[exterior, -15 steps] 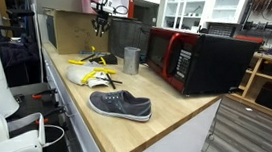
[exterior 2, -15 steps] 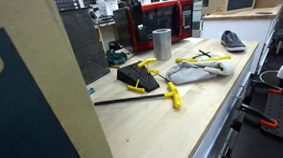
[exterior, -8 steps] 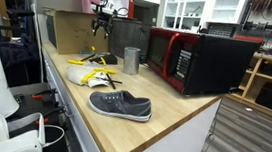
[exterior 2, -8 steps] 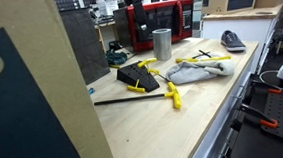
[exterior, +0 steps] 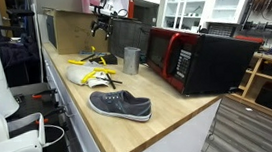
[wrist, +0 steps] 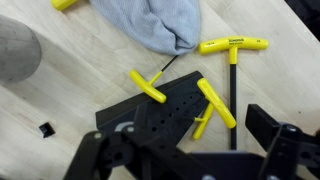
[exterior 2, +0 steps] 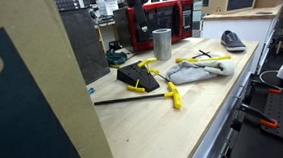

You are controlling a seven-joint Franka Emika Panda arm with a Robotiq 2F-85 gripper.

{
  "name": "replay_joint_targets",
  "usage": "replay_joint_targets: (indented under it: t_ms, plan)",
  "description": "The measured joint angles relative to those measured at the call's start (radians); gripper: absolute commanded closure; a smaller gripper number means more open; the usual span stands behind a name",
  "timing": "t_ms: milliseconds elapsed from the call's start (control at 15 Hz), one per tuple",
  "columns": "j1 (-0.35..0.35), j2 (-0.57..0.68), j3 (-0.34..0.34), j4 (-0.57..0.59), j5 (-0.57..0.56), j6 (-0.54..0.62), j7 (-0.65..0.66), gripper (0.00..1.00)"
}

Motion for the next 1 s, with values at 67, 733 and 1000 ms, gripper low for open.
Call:
replay_joint_targets:
  t_ms: [67, 733, 1000]
  plan:
    - [0.0, 0.0, -0.002, -0.002, 0.0, 0.0, 0.014, 0.0]
    - [0.0, -0.006, -0.041, -0.113, -0.011, 0.227, 0.343, 0.0]
    - [0.001, -0.016, -0.059, -0.164, -0.019, 0.3, 0.512, 0.0]
